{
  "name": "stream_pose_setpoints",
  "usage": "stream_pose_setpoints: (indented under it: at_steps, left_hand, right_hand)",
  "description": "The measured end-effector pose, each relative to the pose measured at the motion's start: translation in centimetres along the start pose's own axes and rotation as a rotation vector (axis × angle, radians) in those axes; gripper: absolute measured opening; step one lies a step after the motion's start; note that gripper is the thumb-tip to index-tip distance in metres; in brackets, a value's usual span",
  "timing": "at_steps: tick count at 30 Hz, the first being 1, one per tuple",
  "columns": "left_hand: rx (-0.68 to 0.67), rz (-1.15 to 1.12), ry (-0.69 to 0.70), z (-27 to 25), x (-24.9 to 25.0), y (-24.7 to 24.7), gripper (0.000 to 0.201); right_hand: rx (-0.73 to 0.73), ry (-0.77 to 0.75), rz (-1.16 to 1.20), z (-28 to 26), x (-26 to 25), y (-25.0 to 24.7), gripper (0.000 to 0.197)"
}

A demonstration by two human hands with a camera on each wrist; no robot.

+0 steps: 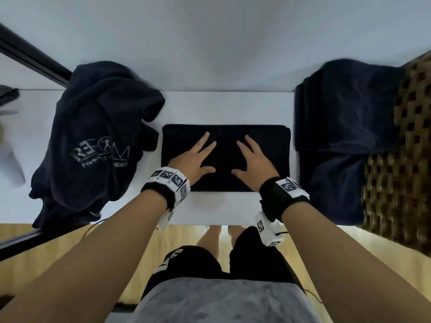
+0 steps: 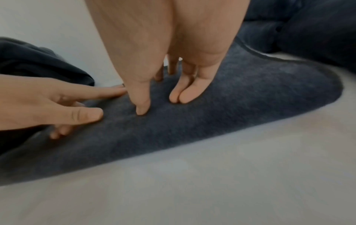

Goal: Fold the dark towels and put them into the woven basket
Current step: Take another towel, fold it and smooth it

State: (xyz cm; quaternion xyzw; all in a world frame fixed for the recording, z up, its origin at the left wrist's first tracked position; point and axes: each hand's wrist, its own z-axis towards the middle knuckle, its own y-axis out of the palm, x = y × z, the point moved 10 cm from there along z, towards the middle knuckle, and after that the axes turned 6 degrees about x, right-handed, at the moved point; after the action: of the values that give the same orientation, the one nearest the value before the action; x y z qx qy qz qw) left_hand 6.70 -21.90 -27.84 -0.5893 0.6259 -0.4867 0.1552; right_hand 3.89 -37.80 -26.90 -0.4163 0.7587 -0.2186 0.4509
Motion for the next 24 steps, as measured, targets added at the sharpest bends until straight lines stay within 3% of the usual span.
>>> stream_pose_setpoints:
  at_steps: [3, 8, 15, 17, 20, 21, 24]
  left_hand:
    - [0.04, 0.121, -0.113, -0.2, -2.0, 0.0, 0.067]
    - [0.116, 0.104, -0.287, -1.8, -5.8, -0.6, 0.072]
    - [0.063, 0.037, -0.246, -4.6, -5.0, 0.7, 0.076]
    - [0.134, -0.032, -0.26, -5.6, -5.3, -0.2, 0.07]
    - [0.428, -0.118, -0.419, -7.7, -7.3, -3.1, 0.041]
    - [0.445, -0.126, -0.492, -8.2, -8.2, -3.2, 0.037]
    - [0.332, -0.248, -0.73, -8.8, -10.5, -1.4, 0.057]
  right_hand:
    - [0.007, 0.084, -0.105, -0.5, 2.3, -0.4, 0.094]
    - [0.044, 0.233, -0.141, -1.7, 5.2, -2.0, 0.108]
    - [-0.018, 0.252, -0.135, -3.9, 5.4, -0.4, 0.108]
    - [-0.008, 0.251, -0.081, -4.4, 5.5, -0.5, 0.099]
    - [0.166, 0.276, -0.017, -4.9, 6.2, -2.4, 0.074]
    - [0.205, 0.297, -0.008, -5.1, 6.6, -2.8, 0.071]
    - [0.168, 0.356, -0.003, -5.8, 7.4, -2.0, 0.077]
